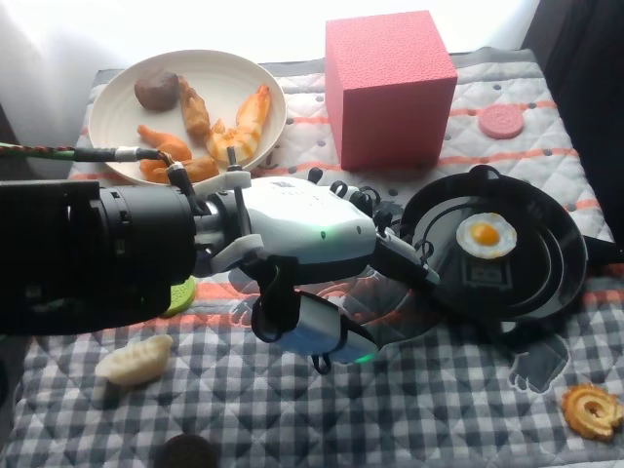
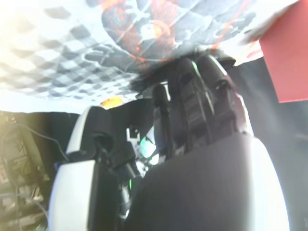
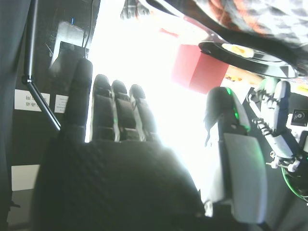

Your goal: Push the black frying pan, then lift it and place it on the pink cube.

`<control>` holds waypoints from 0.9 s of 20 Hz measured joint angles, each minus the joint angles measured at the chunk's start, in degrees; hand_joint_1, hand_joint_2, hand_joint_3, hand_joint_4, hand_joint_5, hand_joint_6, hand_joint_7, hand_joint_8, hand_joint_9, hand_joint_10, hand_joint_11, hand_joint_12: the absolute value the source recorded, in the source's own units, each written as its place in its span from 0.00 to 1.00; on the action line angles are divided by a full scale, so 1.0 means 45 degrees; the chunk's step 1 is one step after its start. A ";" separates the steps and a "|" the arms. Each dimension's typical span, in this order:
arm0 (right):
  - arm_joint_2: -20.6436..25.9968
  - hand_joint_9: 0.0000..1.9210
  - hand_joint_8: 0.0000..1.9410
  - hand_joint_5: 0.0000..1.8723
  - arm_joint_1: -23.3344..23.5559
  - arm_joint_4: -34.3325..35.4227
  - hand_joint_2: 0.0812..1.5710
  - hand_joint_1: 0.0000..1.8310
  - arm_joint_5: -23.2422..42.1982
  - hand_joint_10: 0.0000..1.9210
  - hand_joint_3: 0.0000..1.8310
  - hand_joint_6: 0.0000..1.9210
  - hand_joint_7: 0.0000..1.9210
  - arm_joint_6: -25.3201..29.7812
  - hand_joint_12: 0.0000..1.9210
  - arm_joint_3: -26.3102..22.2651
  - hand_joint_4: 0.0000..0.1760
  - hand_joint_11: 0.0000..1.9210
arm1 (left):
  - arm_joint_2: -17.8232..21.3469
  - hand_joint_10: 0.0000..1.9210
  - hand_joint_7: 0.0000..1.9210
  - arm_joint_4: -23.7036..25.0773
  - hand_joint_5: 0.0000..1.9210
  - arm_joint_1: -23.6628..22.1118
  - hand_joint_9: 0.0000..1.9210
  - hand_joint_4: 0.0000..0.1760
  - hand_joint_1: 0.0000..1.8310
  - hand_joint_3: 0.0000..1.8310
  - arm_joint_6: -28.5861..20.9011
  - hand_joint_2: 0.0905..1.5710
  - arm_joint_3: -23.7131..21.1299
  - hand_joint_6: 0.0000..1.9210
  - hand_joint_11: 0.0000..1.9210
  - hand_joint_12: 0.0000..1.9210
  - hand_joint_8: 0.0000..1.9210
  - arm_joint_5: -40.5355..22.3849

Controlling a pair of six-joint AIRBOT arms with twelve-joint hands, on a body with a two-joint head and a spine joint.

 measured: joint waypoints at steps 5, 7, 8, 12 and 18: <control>0.0000 0.01 0.00 0.00 0.0000 0.0034 0.76 0.17 0.0000 0.00 0.00 0.00 0.00 0.0000 0.31 0.0000 0.00 0.00 | -0.0204 0.00 0.11 0.0005 0.18 -0.0019 0.12 0.30 0.40 0.00 -0.0015 0.77 0.0053 0.00 0.00 0.31 0.00 -0.0117; 0.0000 0.01 0.00 0.00 0.0005 0.0005 0.75 0.17 0.0000 0.00 0.00 0.00 0.00 0.0000 0.28 0.0000 0.00 0.00 | -0.0325 0.00 0.09 0.0015 0.16 -0.0019 0.10 0.31 0.41 0.00 -0.0029 0.77 0.0102 0.00 0.00 0.30 0.00 -0.0131; 0.0000 0.01 0.00 0.00 0.0005 -0.0024 0.75 0.17 0.0000 0.00 0.00 0.00 0.00 0.0005 0.25 0.0000 0.00 0.00 | -0.0355 0.00 0.06 0.0015 0.14 -0.0019 0.08 0.34 0.39 0.00 -0.0049 0.78 0.0102 0.00 0.00 0.26 0.00 -0.0165; 0.0000 0.00 0.00 0.00 0.0000 0.0000 0.76 0.18 0.0005 0.00 0.00 0.00 0.00 0.0000 0.19 0.0000 0.00 0.00 | -0.0253 0.01 0.09 0.0019 0.16 -0.0019 0.11 0.28 0.38 0.00 -0.0457 0.78 0.0102 0.01 0.00 0.24 0.01 -0.0393; 0.0005 0.01 0.00 0.00 -0.0010 -0.0029 0.75 0.18 0.0010 0.00 0.00 0.00 0.00 0.0005 0.17 -0.0005 0.00 0.00 | 0.1088 0.03 0.25 0.0214 0.29 -0.0024 0.21 0.00 0.36 0.00 -0.0534 0.79 -0.0204 0.04 0.00 0.40 0.02 0.0000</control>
